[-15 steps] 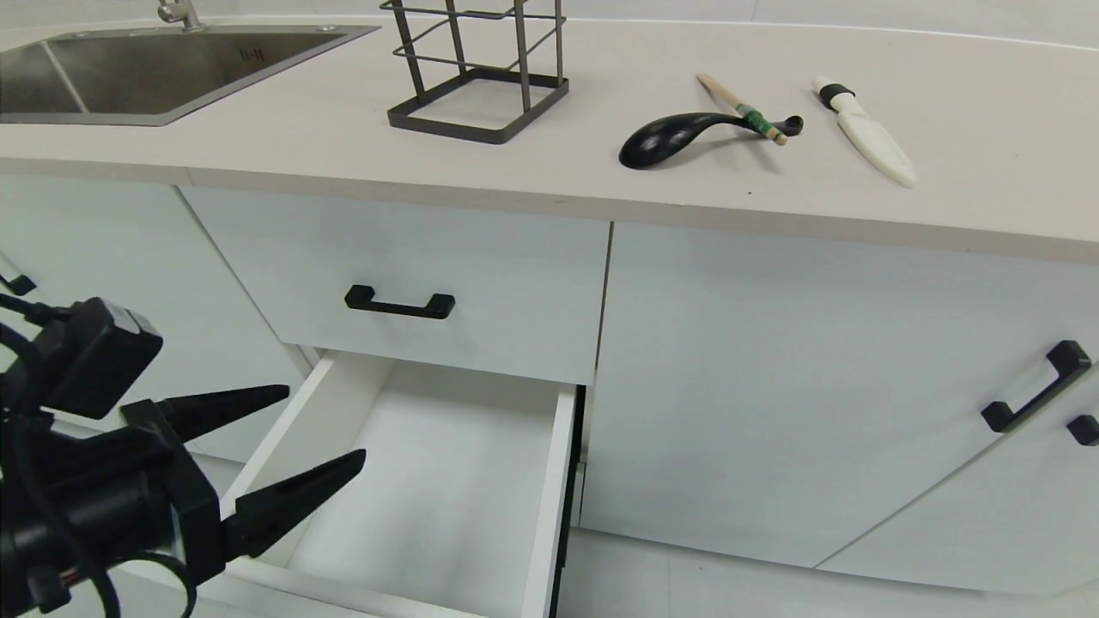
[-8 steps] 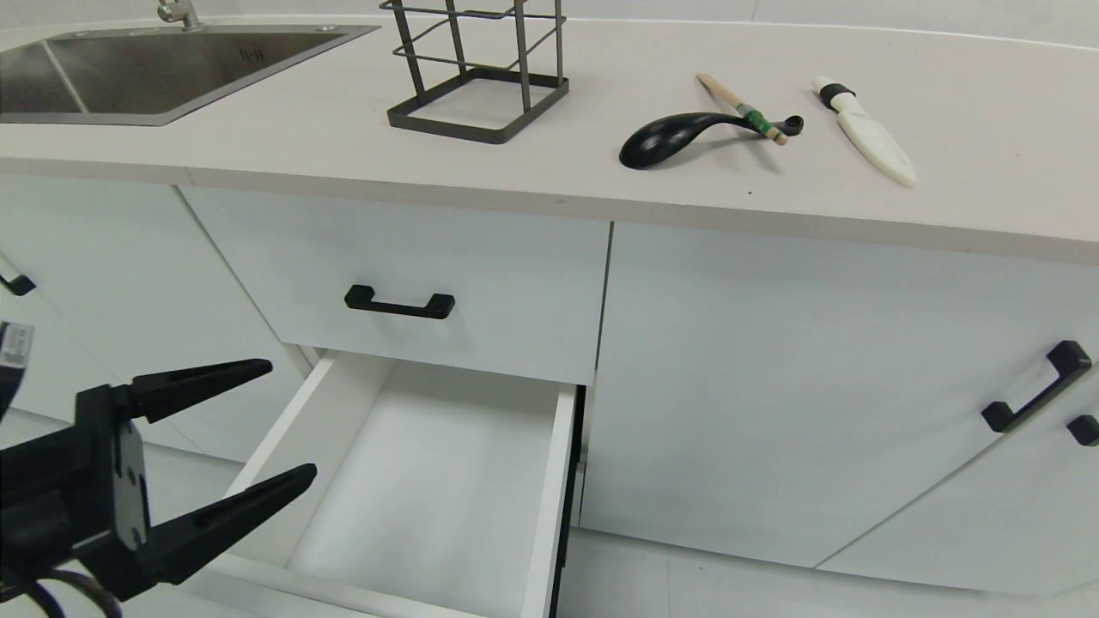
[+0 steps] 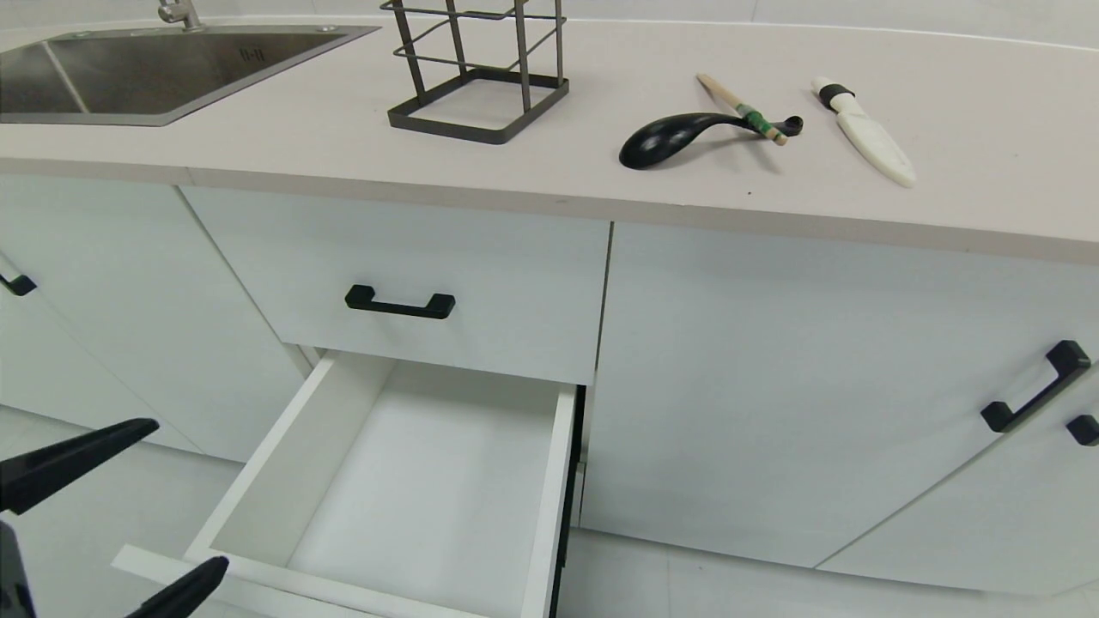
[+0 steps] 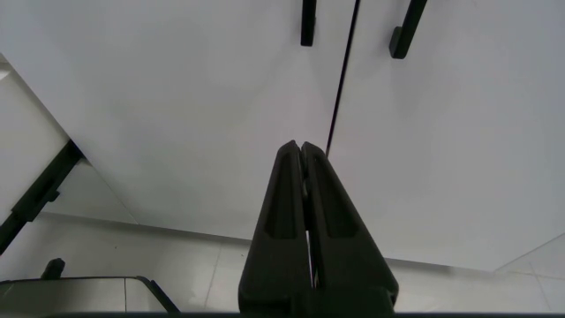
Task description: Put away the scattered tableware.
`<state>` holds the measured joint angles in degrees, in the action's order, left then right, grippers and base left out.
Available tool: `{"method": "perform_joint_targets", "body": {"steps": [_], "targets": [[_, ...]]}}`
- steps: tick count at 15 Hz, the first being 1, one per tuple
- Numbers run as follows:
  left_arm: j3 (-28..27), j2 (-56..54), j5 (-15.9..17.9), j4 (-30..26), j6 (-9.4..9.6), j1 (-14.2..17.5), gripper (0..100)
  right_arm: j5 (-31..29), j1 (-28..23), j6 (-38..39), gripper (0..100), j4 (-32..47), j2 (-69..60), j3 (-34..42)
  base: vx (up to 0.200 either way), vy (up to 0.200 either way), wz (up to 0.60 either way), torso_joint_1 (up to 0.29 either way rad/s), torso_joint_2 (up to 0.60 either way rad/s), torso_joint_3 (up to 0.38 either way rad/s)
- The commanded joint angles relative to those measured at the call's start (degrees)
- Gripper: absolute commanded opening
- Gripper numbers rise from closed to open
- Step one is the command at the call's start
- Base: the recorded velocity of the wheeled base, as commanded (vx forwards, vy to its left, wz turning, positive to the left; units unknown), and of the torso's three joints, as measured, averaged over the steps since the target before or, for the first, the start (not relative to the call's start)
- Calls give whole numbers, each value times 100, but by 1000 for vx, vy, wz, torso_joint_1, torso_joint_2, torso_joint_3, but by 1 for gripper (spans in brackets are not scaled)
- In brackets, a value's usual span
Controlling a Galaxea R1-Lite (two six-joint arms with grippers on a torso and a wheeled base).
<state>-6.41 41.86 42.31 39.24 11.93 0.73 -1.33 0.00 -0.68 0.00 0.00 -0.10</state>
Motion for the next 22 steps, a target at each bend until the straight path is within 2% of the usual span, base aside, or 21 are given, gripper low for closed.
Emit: {"method": "perform_joint_targets", "body": {"steps": [1,2,4,6,7,8,9,11,12,14,16,17,18,19,22], "targets": [[131,-890,-206,-461,-16,67,100,1,0,-2,0,0,9,1,0,0,0,0,0,0],[131,-1216,-355,-725,-33,85,100,1,0,-2,0,0,9,1,0,0,0,0,0,0],[237,-2042,-382,-1314,-33,76,100,1,0,-2,0,0,9,1,0,0,0,0,0,0],[255,-2938,-399,-2184,-51,76,100,1,0,-2,0,0,9,1,0,0,0,0,0,0],[255,-3413,-452,-2641,-174,85,100,1,0,-2,0,0,9,1,0,0,0,0,0,0],[272,-3852,-584,-3098,-411,85,100,1,0,-2,0,0,9,1,0,0,0,0,0,0],[316,-4037,-777,-3370,-552,-3,100,-8,0,-2,0,0,9,1,0,0,0,0,0,0],[641,-4186,-1445,-3564,-745,-56,100,1,0,-2,0,0,9,1,0,0,0,0,0,0],[615,-4186,-1595,-3608,-763,-64,100,1,0,-2,0,0,9,1,0,0,0,0,0,0],[606,-4186,-2280,-3669,-939,-56,100,1,9,-2,0,0,9,1,0,0,0,0,0,0],[624,-4186,-2931,-3634,-939,-56,100,1,9,-2,0,0,9,1,0,0,0,0,0,0],[641,-4186,-3563,-3775,-868,-64,100,1,9,-2,0,0,9,1,0,0,0,0,0,0],[641,-4186,-3897,-3915,-930,-82,100,1,9,-2,0,0,9,1,0,0,0,0,0,0],[641,-4186,-3880,-3915,-1009,-82,100,1,9,-2,0,0,9,1,0,0,0,0,0,0],[641,-4186,-3748,-3907,-1062,-73,100,1,9,-2,0,0,9,1,0,0,200,2,1,-1]]}}
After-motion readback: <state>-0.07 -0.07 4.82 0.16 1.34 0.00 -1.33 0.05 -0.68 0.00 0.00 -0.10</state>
